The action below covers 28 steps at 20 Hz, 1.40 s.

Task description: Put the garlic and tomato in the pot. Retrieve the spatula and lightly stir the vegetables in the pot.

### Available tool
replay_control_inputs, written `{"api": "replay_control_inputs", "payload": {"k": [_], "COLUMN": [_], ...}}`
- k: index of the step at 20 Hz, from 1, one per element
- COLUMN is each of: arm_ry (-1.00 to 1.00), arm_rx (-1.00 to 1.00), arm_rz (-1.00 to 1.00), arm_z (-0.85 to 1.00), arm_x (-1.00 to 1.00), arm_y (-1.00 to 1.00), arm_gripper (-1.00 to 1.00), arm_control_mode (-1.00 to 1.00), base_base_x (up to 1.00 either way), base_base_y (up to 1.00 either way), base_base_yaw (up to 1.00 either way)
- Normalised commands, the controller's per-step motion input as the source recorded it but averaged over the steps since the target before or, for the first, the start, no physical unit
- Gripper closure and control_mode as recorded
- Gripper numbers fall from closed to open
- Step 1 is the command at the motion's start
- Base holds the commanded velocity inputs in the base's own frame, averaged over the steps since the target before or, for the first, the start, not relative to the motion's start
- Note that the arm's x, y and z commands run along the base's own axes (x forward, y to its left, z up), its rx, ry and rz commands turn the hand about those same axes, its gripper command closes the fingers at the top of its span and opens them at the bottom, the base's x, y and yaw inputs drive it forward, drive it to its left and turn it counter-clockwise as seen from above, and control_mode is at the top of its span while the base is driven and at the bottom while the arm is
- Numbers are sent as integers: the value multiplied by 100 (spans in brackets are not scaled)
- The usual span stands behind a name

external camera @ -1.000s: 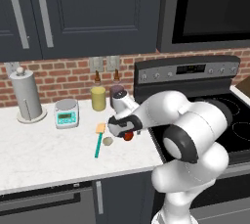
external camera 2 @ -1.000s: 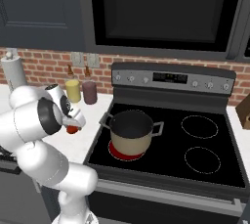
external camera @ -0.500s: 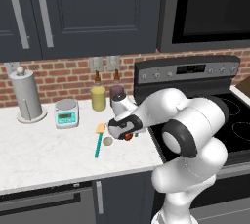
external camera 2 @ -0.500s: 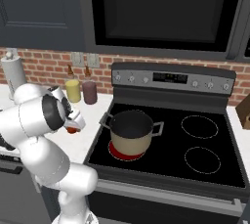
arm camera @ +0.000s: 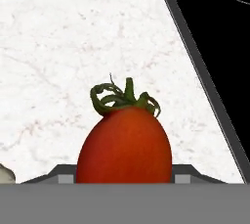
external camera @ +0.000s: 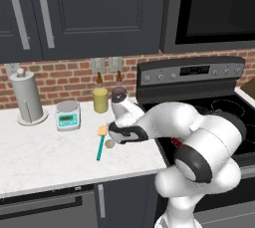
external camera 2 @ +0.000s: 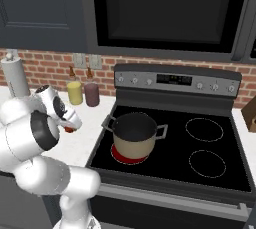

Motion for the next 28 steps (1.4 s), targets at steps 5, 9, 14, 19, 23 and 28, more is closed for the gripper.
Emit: {"api": "replay_control_inputs", "payload": {"k": [5, 9, 14, 19, 23, 28], "arm_ry": [-26, -11, -4, -1, 0, 0], "arm_rx": [7, 15, 13, 11, 2, 0], "arm_rz": [0, 0, 0, -3, -7, -5], "arm_z": [100, 100, 100, 100, 94, 55], "arm_x": [-65, -49, -58, -67, -44, -9], "arm_y": [-2, -19, -46, -63, -73, -92], "arm_gripper": [100, 100, 100, 100, 100, 100], "arm_control_mode": [-100, -100, -100, -100, -100, -100], "base_base_x": [0, 0, 0, 0, 0, 0], "base_base_y": [0, 0, 0, 0, 0, 0], "base_base_yaw": [0, 0, 0, 0, 0, 0]}}
